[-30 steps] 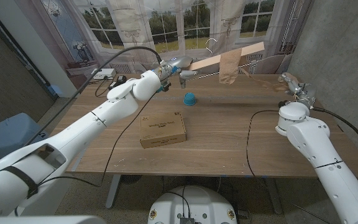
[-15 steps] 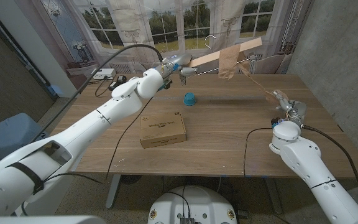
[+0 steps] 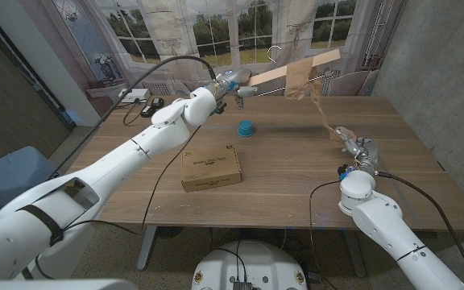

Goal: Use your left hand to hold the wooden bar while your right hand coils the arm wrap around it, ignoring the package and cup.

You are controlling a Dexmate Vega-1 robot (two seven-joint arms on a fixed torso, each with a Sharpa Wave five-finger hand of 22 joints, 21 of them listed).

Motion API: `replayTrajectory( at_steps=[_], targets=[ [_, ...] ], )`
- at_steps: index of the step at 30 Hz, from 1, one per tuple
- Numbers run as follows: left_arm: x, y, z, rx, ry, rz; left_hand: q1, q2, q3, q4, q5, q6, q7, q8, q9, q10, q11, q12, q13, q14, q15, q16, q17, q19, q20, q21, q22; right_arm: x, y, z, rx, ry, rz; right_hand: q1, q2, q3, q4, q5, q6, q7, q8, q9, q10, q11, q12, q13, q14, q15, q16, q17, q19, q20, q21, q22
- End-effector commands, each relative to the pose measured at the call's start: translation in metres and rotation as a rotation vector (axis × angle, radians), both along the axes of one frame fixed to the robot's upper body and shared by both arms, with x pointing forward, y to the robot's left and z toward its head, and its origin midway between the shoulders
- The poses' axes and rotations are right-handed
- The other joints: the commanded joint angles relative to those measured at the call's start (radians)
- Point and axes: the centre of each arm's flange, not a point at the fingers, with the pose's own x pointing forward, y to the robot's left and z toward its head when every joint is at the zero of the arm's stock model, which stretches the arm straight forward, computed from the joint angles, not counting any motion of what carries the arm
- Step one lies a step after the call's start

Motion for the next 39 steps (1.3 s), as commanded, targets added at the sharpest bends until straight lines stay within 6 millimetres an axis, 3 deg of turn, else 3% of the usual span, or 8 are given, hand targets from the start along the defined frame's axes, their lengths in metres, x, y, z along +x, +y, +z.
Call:
replayTrajectory(
  at_steps=[1,9,23,39],
  targets=[
    [0.003,-0.011,-0.001,0.03,0.005,0.013,0.005,0.009,0.004,0.003,0.006,-0.002,0.003,0.011,0.002,-0.001,0.001,0.006,0.004,0.008,0.0,0.009,0.002,0.005,-0.068,0.004,0.002,-0.011,0.038,-0.009,-0.157,-0.003,-0.002,0.332,0.326,0.009,0.004,0.004,0.359,-0.138,0.003,0.006,0.407,-0.178,0.007,0.177,-0.009,-0.042,0.01,0.004,-0.003,0.002,0.009,0.0],
    [0.006,-0.016,-0.003,0.06,0.015,0.035,0.005,0.01,0.004,0.003,0.006,0.0,0.005,0.013,0.001,-0.002,0.0,0.014,0.009,0.008,0.0,0.01,0.002,0.005,-0.069,0.005,0.003,-0.028,0.052,-0.019,-0.238,0.0,-0.106,0.333,0.326,0.009,0.005,0.004,0.36,-0.137,0.001,0.008,0.406,-0.177,0.006,0.18,-0.01,-0.042,0.009,0.002,-0.006,0.001,0.019,-0.004],
    [0.011,-0.025,-0.007,0.11,0.032,0.068,0.005,0.011,0.004,0.002,0.005,-0.001,0.006,0.016,-0.001,-0.002,0.002,0.019,0.007,0.007,0.0,0.013,0.003,0.005,-0.068,0.005,0.002,-0.075,0.08,-0.031,-0.405,-0.019,-0.365,0.331,0.326,0.009,0.006,0.004,0.364,-0.142,-0.002,0.008,0.407,-0.182,0.005,0.181,-0.007,-0.043,0.009,0.002,-0.011,-0.004,0.034,-0.01],
    [0.018,-0.037,-0.011,0.181,0.045,0.099,0.006,0.011,0.004,0.002,0.004,-0.003,0.006,0.019,-0.003,-0.002,0.001,0.022,0.004,0.005,0.0,0.014,0.001,0.005,-0.069,0.005,0.001,-0.112,0.099,-0.018,-0.478,-0.144,-0.496,0.33,0.325,0.013,0.007,0.006,0.368,-0.145,-0.003,0.009,0.413,-0.186,0.002,0.179,-0.004,-0.045,0.005,0.006,-0.011,-0.007,0.049,-0.016]
  ],
)
